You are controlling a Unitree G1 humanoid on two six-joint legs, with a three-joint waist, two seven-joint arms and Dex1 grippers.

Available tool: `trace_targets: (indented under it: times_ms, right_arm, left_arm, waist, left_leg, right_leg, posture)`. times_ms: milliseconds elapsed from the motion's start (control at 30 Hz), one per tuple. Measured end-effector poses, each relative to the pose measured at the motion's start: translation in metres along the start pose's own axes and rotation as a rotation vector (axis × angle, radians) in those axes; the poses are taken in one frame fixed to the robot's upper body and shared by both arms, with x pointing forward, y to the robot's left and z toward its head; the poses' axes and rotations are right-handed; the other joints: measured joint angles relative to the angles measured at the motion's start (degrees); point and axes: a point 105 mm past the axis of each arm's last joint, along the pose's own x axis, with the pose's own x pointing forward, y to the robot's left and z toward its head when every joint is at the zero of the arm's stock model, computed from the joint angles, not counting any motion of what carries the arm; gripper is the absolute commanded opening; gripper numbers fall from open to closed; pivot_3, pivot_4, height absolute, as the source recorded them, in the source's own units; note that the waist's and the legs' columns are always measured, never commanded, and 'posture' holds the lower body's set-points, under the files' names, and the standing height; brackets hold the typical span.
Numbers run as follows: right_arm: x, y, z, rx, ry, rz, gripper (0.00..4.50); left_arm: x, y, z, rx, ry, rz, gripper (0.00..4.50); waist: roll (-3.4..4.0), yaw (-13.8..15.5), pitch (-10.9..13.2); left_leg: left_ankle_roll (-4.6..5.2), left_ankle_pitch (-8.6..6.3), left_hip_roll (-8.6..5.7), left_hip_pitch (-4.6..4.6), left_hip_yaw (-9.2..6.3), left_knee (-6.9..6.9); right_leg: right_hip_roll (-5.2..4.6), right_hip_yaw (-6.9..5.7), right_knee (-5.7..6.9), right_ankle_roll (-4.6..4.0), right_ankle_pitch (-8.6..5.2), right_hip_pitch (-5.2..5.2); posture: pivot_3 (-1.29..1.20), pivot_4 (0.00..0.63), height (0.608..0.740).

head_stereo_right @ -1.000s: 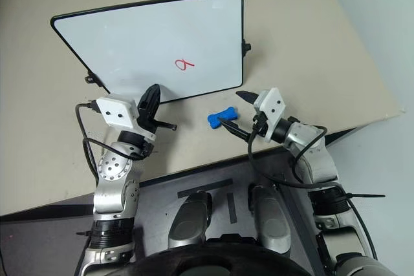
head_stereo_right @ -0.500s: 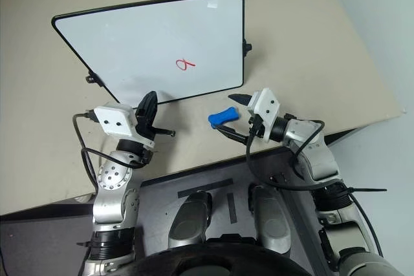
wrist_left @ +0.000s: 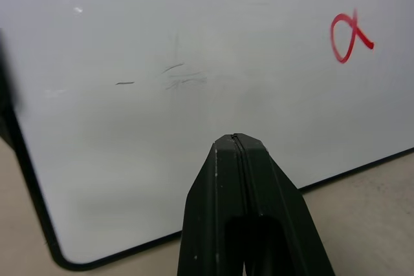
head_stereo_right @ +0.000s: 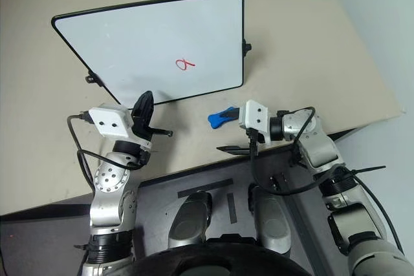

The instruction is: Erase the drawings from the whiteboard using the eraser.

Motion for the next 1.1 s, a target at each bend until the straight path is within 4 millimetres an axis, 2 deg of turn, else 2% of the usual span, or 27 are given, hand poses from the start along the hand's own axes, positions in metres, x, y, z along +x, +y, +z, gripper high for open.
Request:
trace_targets:
  times_ms: [167,433,567,900,1100]
  right_arm:
    - [0.003,-0.011,-0.006,-0.013,0.021,-0.002,4.48]
    - [0.004,-0.017,-0.014,-0.033,0.049,0.004,4.48]
    - [0.006,-0.022,-0.016,-0.057,0.060,-0.012,3.60]
    - [0.008,-0.039,-0.016,-0.142,0.076,-0.099,0.06]
    - [0.009,-0.040,-0.014,-0.165,0.067,-0.108,0.02]
  left_arm:
    - [0.001,-0.001,-0.003,-0.012,0.008,0.003,0.00]
    - [0.002,-0.003,-0.004,-0.027,0.001,0.011,0.00]
    - [0.003,-0.003,-0.005,-0.028,-0.002,0.019,0.00]
    - [0.007,-0.004,0.000,-0.026,-0.025,0.014,0.00]
    - [0.008,-0.004,-0.001,-0.026,-0.025,0.013,0.00]
  waist:
    - [0.00,0.0,0.0]
    - [0.00,0.1,0.0]
    - [0.00,0.0,0.0]
    - [0.02,0.0,0.0]
    - [0.02,0.0,0.0]
  left_leg:
    - [0.00,0.00,0.02,0.00,-0.04,-0.01]
    - [0.00,0.00,0.03,0.01,-0.06,-0.01]
    - [0.00,0.00,0.05,0.05,-0.06,0.00]
    - [0.01,0.01,0.16,0.07,-0.10,0.00]
    - [0.02,0.01,0.17,0.07,-0.14,0.00]
  right_leg:
    - [0.00,0.00,0.03,-0.01,0.01,-0.02]
    - [-0.03,0.00,0.02,-0.03,0.02,0.01]
    - [-0.04,0.00,0.04,-0.07,0.06,0.03]
    - [-0.05,0.00,0.04,-0.08,0.09,0.04]
    - [-0.06,0.01,0.05,-0.11,0.12,0.03]
  posture:
    - [0.00,0.150,0.740]
    - [0.00,0.150,0.740]
    - [0.00,0.150,0.740]
    - [0.00,0.150,0.740]
    - [0.00,0.150,0.740]
